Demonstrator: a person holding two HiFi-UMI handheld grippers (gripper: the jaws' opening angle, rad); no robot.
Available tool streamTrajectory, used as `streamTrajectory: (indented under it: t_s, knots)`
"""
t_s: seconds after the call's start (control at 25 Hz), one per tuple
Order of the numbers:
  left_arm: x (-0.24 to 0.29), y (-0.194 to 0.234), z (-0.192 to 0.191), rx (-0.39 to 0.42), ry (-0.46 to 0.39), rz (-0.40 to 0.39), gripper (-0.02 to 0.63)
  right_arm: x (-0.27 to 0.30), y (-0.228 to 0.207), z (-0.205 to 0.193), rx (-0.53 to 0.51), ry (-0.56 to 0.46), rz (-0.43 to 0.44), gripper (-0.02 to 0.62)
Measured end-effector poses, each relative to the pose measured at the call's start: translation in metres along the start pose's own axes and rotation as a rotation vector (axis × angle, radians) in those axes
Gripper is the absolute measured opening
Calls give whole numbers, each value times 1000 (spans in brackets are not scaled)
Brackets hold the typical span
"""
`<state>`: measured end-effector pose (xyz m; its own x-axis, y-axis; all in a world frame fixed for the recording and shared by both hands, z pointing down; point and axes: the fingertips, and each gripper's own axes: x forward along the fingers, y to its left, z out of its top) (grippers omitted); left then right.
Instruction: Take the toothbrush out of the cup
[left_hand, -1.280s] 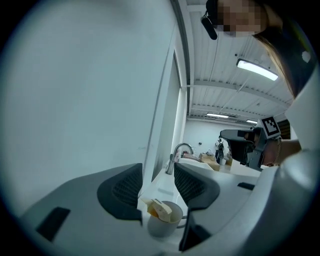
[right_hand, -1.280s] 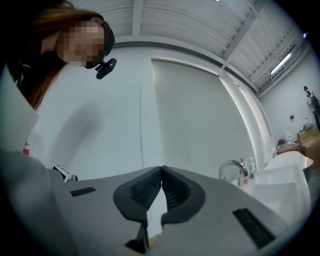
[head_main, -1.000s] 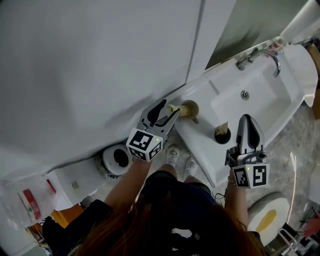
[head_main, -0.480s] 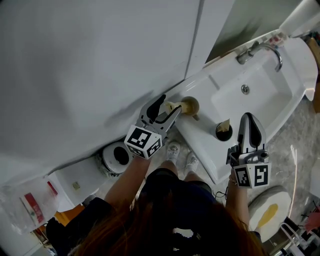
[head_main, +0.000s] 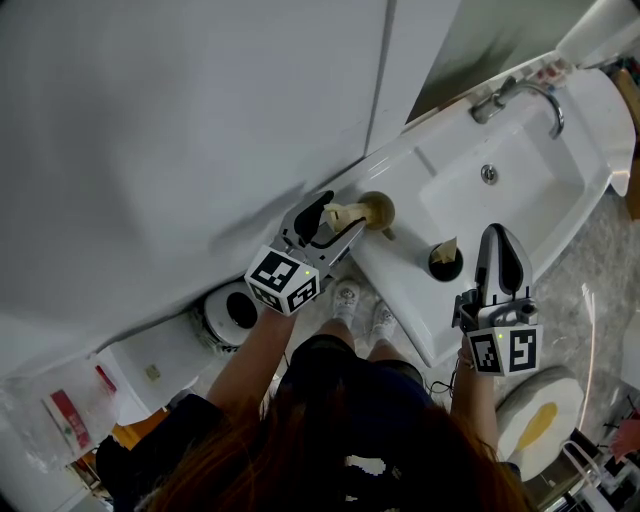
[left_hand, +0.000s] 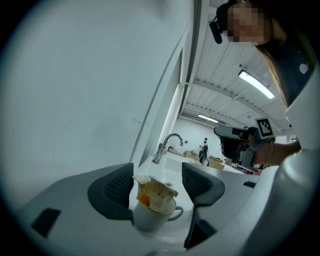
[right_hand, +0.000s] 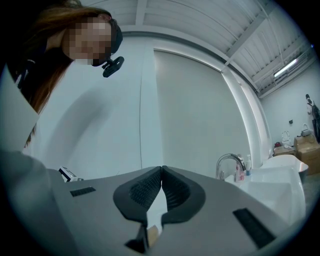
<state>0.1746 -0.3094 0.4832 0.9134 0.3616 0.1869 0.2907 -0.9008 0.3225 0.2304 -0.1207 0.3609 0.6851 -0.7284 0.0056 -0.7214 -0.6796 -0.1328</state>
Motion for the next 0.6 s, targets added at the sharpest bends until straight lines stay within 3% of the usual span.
streamTrajectory:
  t_s: [0.4,0.6]
  knots:
    - [11,4,-20,25,56,5,288,4,-8,-2,4,6,-2,15]
    - [12,4,-23,88,65,11,287,6,-9,-1,1,6,-2,15]
